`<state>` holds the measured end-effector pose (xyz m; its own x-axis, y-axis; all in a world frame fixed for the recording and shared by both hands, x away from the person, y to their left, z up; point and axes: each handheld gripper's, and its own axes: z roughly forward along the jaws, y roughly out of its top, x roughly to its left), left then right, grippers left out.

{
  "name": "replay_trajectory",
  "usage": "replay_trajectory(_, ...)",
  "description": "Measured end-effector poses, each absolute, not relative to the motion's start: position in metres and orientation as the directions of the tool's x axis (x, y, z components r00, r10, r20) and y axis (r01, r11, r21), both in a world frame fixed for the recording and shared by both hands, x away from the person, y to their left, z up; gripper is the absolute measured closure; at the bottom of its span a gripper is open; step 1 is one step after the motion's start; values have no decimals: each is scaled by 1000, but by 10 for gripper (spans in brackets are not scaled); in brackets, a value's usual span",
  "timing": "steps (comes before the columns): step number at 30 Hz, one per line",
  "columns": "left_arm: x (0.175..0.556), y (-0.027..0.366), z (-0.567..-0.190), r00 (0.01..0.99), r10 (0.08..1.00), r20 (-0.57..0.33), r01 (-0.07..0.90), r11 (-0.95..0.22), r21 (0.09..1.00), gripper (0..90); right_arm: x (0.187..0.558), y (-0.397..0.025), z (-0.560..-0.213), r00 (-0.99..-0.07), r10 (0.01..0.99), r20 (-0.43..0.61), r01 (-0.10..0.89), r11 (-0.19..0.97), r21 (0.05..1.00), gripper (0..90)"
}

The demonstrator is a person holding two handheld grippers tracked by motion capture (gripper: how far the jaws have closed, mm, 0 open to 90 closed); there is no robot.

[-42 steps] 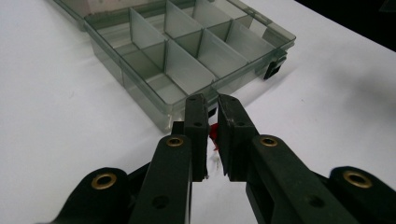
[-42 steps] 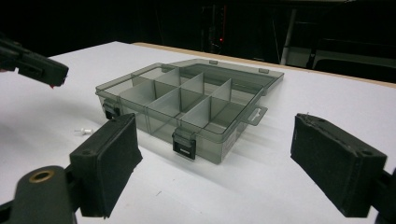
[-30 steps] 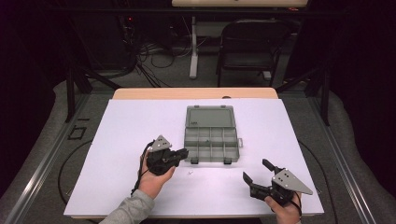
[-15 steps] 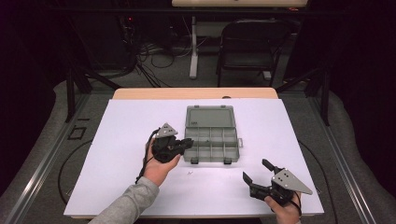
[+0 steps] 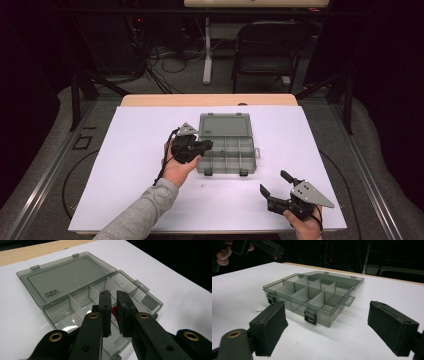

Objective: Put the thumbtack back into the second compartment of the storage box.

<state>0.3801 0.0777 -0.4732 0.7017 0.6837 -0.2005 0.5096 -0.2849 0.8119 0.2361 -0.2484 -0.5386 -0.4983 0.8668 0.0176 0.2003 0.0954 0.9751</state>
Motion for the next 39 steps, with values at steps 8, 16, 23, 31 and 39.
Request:
replay_trajectory(8, 396, 68, -479, 688, 696, -206, 527, -285, 801, 826, 236, -249, -539, -499, 866, 18, 201, 96, 975, 146)
replay_trajectory(16, 407, 59, -487, 675, 709, -203, 543, -291, 787, 826, 236, -249, -539, -501, 865, 16, 201, 98, 975, 146)
replay_trajectory(23, 418, 51, -498, 660, 723, -206, 564, -295, 771, 826, 236, -249, -538, -501, 865, 18, 200, 95, 975, 146)
replay_trajectory(31, 426, 43, -509, 644, 739, -198, 579, -302, 757, 826, 236, -248, -538, -506, 862, 16, 199, 99, 975, 146)
replay_trajectory(39, 431, 37, -520, 636, 748, -189, 596, -320, 737, 825, 236, -248, -538, -508, 861, 14, 198, 101, 975, 146)
